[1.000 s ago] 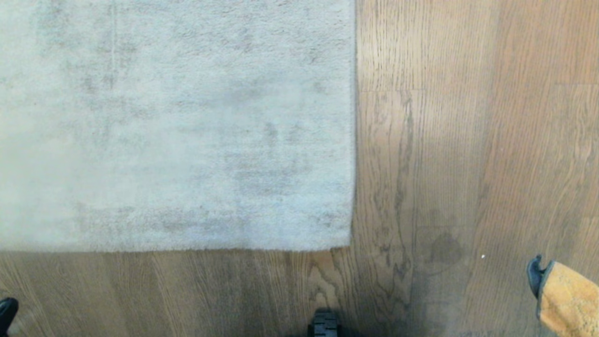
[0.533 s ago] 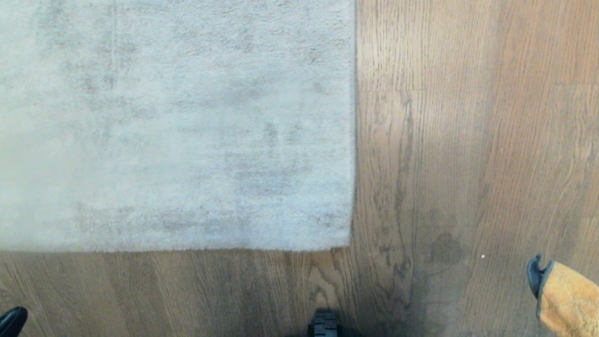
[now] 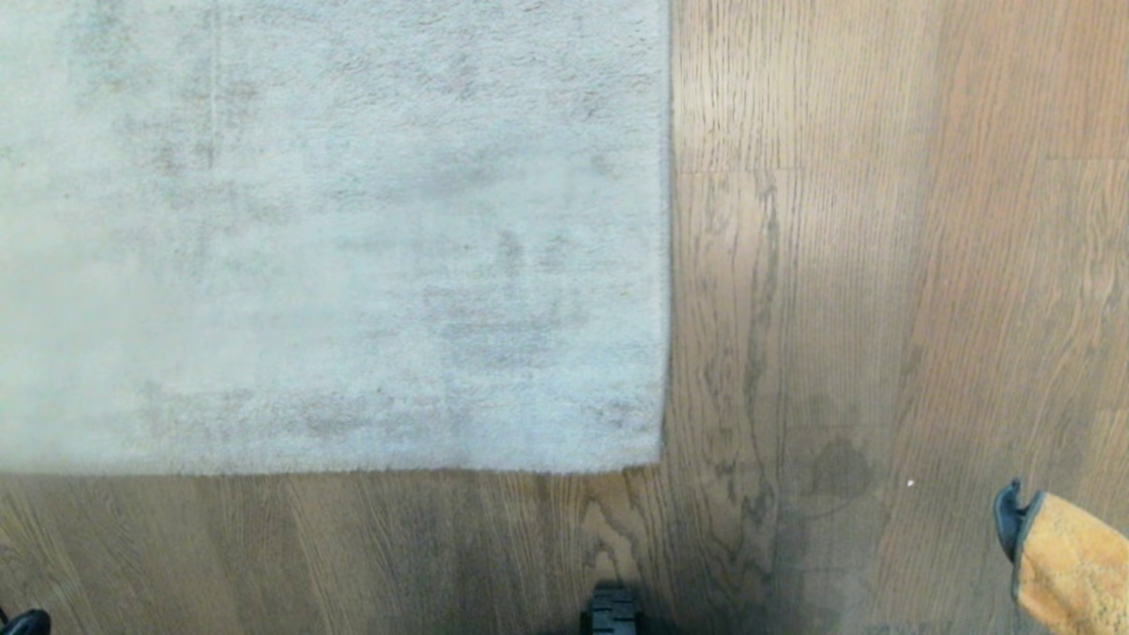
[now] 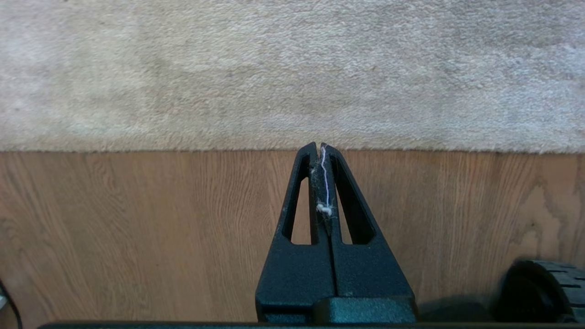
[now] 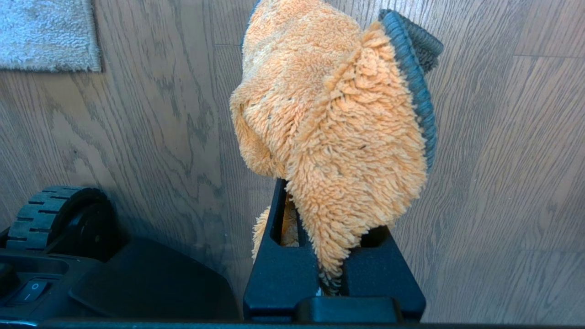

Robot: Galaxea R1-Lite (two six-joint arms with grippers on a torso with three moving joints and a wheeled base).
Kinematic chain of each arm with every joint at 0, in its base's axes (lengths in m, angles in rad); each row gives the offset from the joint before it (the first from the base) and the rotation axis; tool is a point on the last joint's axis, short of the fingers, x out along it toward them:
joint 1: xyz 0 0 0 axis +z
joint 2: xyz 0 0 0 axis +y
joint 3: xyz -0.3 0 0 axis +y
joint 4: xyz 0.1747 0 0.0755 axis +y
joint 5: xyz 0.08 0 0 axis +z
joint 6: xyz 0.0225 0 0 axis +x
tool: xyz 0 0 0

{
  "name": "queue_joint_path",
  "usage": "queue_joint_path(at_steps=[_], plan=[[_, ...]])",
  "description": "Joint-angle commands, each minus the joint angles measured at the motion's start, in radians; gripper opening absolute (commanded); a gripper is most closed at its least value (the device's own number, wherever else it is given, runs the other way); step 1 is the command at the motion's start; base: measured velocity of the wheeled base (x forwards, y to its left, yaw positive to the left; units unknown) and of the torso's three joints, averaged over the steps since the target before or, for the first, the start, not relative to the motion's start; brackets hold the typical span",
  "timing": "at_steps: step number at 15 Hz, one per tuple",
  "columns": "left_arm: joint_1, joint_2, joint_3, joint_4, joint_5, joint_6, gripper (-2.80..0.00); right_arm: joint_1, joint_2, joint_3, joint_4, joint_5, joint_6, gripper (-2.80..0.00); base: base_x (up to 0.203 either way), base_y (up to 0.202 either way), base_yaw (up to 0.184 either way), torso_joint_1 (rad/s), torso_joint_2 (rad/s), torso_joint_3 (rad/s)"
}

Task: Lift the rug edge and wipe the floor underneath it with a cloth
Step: Put down the rag

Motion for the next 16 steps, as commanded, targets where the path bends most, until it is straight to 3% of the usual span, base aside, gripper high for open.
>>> queue_joint_path(at_steps=[1, 4, 7, 16], plan=[[0.016, -0.124, 0.0, 0.048, 0.001, 0.0, -2.8, 0.0, 0.001, 0.0, 0.0, 0.001, -0.001, -2.8, 0.0, 0.0, 0.0, 0.0, 0.0, 0.0], [0.021, -0.192, 0.0, 0.12, -0.003, 0.0, -2.8, 0.0, 0.001, 0.0, 0.0, 0.001, -0.001, -2.8, 0.0, 0.0, 0.0, 0.0, 0.0, 0.0], [0.021, -0.195, -0.003, 0.237, -0.072, 0.002, -2.8, 0.0, 0.001, 0.0, 0.0, 0.001, -0.001, -2.8, 0.0, 0.0, 0.0, 0.0, 0.0, 0.0], [0.021, -0.195, -0.005, 0.245, -0.088, 0.01, -2.8, 0.0, 0.001, 0.0, 0.0, 0.001, -0.001, -2.8, 0.0, 0.0, 0.0, 0.0, 0.0, 0.0]])
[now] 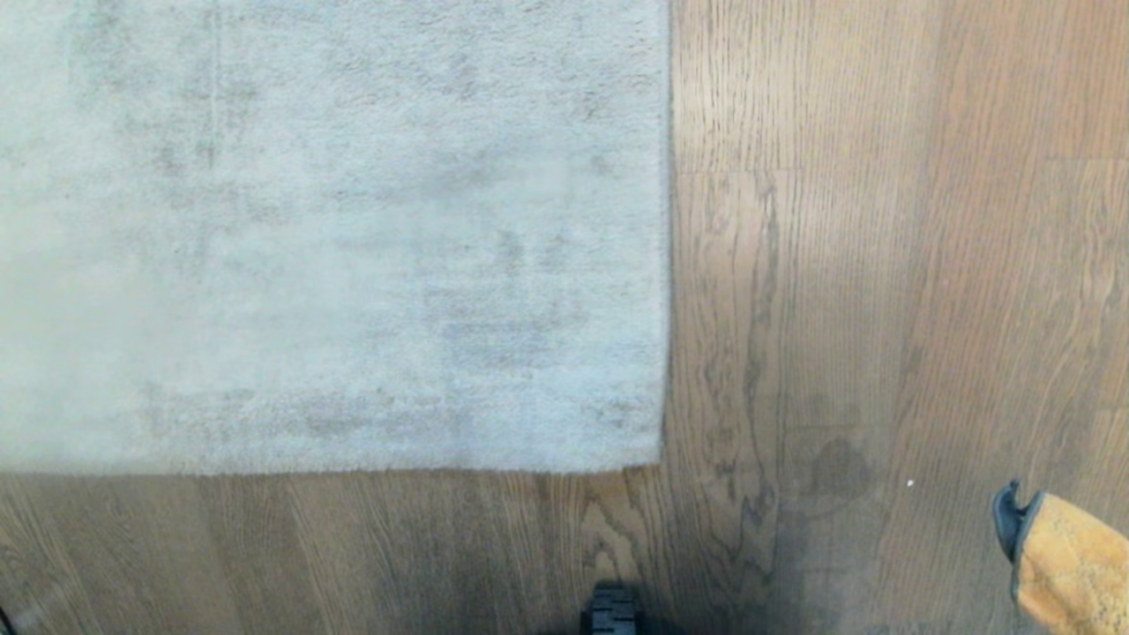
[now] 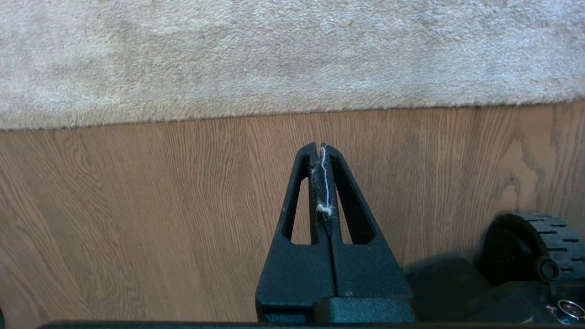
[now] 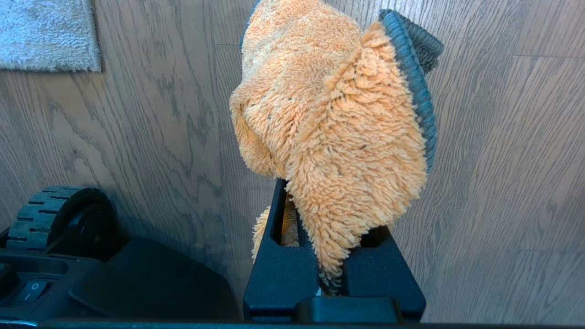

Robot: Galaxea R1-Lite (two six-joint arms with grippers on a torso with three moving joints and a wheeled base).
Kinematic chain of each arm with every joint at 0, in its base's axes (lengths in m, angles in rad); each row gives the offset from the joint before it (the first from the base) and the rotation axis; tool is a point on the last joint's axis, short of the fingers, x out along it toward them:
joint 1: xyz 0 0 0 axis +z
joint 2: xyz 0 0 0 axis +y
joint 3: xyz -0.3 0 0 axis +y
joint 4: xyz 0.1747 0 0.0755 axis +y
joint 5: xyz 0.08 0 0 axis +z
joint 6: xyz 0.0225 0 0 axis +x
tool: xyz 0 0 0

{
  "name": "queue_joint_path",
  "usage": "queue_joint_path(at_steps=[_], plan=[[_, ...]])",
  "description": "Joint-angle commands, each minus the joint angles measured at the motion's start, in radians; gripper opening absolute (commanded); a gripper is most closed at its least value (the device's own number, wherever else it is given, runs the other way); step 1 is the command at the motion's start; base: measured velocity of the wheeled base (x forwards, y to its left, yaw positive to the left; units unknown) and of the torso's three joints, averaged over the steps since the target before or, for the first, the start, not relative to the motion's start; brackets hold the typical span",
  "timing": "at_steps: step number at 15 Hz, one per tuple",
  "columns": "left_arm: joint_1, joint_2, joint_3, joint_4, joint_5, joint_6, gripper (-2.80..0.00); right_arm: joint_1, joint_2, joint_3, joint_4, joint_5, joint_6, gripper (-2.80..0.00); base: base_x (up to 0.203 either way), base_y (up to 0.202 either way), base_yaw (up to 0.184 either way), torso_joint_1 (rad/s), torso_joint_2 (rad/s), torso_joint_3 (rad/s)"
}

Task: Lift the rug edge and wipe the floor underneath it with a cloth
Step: Put down the rag

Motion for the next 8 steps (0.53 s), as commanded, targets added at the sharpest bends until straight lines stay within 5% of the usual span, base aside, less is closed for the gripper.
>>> queue_joint_path(at_steps=[1, 8], plan=[[0.0, 0.0, 0.0, 0.0, 0.0, 0.001, -2.8, 0.0, 0.001, 0.0, 0.0, 0.0, -0.001, -2.8, 0.0, 0.0, 0.0, 0.0, 0.0, 0.0], [0.0, 0.0, 0.0, 0.0, 0.008, -0.011, -2.8, 0.0, 0.001, 0.0, 0.0, 0.0, -0.001, -2.8, 0.0, 0.0, 0.0, 0.0, 0.0, 0.0]])
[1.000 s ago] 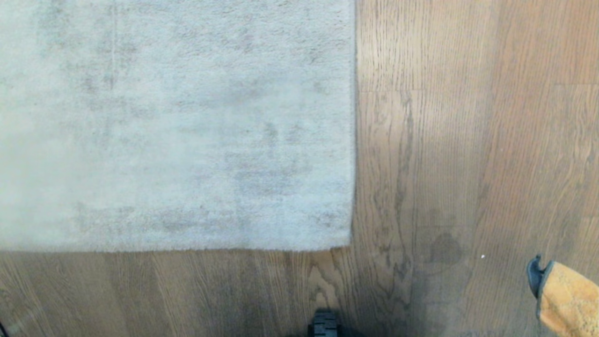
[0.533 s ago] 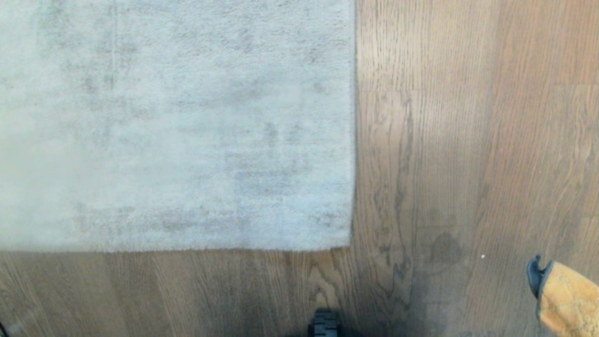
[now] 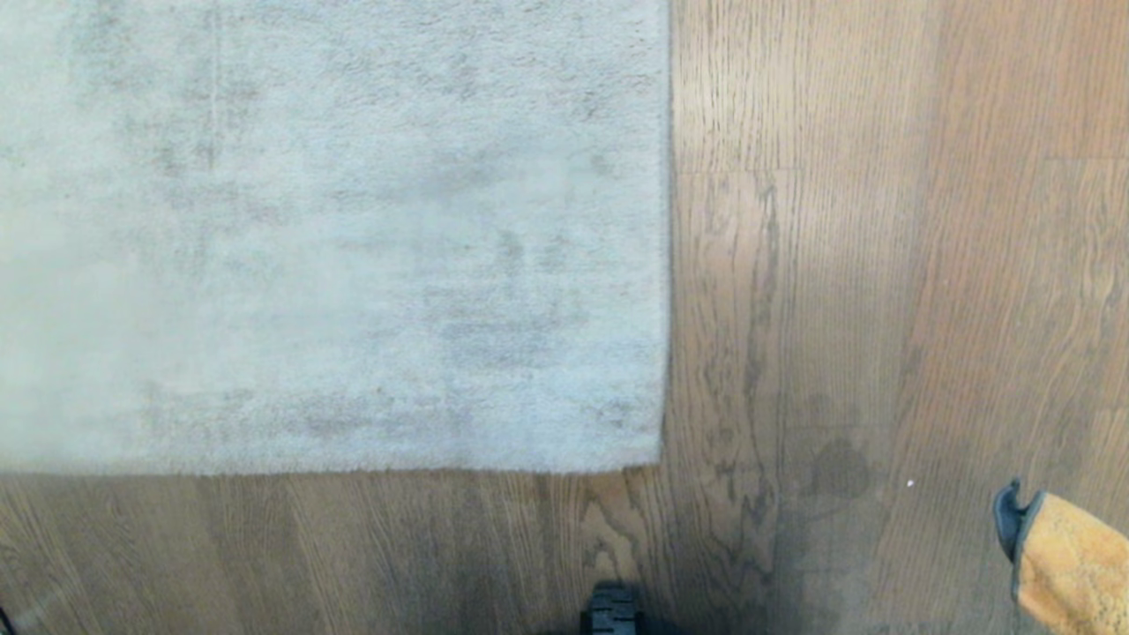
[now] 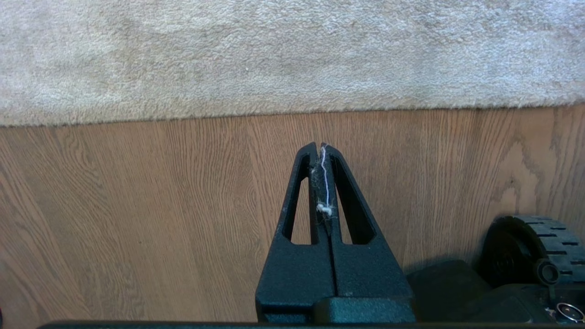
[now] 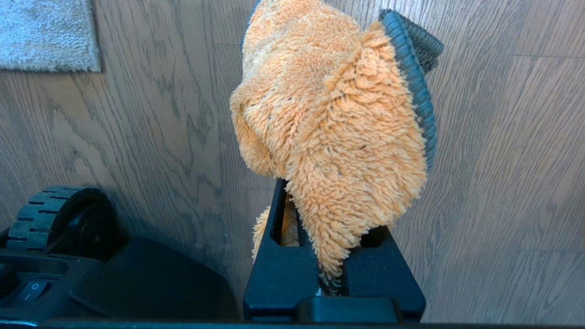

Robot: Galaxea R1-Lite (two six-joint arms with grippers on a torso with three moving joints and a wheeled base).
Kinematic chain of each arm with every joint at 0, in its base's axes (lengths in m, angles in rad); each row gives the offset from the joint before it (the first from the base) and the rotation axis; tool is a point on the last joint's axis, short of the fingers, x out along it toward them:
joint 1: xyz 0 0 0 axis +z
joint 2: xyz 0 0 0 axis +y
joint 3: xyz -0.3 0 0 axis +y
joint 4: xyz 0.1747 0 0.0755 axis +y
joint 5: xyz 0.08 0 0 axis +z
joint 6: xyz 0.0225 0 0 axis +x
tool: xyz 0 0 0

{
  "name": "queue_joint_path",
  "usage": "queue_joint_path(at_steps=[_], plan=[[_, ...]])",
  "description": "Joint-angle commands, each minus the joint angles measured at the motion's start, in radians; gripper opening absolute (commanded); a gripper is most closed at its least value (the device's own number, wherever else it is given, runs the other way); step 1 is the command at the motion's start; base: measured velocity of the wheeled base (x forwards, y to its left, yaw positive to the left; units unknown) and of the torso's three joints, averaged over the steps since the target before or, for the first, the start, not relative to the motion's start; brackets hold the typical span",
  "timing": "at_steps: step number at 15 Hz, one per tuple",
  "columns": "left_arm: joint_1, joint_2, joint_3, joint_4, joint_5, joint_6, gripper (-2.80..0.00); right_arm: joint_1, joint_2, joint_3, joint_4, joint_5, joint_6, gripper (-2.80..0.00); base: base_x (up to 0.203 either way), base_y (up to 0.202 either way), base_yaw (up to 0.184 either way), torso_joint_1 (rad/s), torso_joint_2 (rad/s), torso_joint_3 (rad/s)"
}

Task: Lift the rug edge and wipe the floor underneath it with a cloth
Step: Put down the rag

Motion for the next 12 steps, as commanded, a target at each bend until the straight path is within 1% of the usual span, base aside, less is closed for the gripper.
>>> queue_joint_path(at_steps=[1, 12], plan=[[0.0, 0.0, 0.0, 0.0, 0.0, -0.001, -2.8, 0.0, 0.001, 0.0, 0.0, 0.001, -0.001, -2.8, 0.0, 0.0, 0.0, 0.0, 0.0, 0.0], [0.0, 0.0, 0.0, 0.0, 0.0, -0.002, -2.8, 0.0, 0.001, 0.0, 0.0, 0.001, -0.001, -2.8, 0.0, 0.0, 0.0, 0.0, 0.0, 0.0]])
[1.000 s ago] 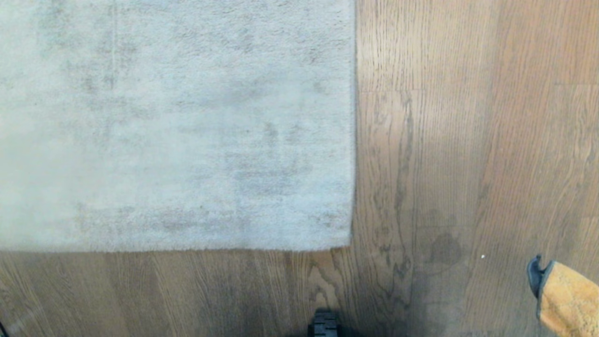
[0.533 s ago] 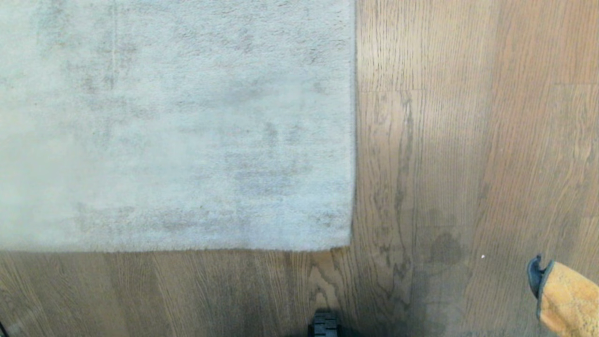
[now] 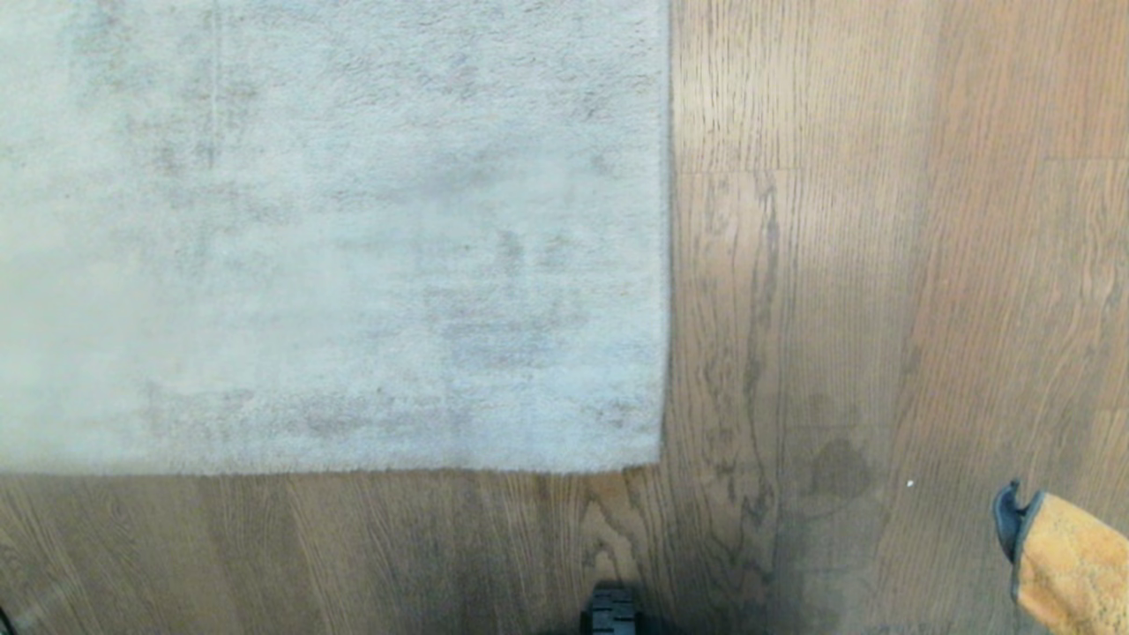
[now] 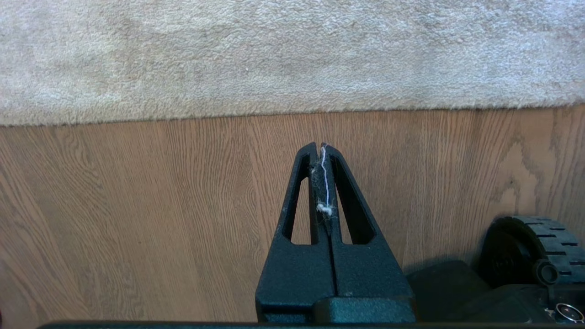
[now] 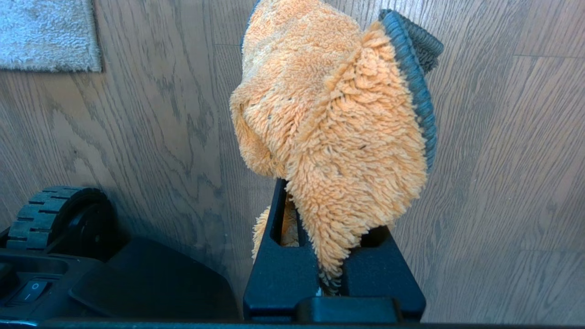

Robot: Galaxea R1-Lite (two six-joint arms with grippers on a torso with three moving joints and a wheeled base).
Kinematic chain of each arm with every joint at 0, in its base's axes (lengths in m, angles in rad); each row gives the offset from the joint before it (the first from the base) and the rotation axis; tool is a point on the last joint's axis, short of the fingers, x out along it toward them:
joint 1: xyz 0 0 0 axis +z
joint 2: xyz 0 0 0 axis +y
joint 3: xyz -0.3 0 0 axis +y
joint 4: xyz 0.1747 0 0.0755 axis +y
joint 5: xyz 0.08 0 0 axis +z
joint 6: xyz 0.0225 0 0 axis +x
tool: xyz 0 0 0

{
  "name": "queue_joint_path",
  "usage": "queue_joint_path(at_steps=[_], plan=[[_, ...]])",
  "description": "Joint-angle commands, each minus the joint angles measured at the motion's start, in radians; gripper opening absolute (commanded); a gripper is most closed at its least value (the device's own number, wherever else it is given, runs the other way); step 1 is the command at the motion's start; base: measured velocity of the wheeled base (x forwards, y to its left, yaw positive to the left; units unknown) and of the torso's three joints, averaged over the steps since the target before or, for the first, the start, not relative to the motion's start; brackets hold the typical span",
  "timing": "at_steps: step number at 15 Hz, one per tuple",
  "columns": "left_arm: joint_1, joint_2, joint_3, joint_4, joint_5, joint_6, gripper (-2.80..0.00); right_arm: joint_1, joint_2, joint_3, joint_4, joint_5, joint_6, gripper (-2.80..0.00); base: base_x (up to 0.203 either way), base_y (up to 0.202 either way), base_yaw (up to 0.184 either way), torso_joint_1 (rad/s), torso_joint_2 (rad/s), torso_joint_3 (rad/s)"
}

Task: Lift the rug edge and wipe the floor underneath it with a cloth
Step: Put down the rag

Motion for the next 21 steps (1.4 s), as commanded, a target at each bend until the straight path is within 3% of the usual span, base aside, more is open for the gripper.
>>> queue_joint_path(at_steps=[1, 21], plan=[[0.0, 0.0, 0.0, 0.0, 0.002, 0.0, -2.8, 0.0, 0.001, 0.0, 0.0, 0.0, -0.001, -2.8, 0.0, 0.0, 0.0, 0.0, 0.0, 0.0], [0.0, 0.0, 0.0, 0.002, 0.002, -0.016, -2.8, 0.0, 0.001, 0.0, 0.0, 0.0, -0.001, -2.8, 0.0, 0.0, 0.0, 0.0, 0.0, 0.0]])
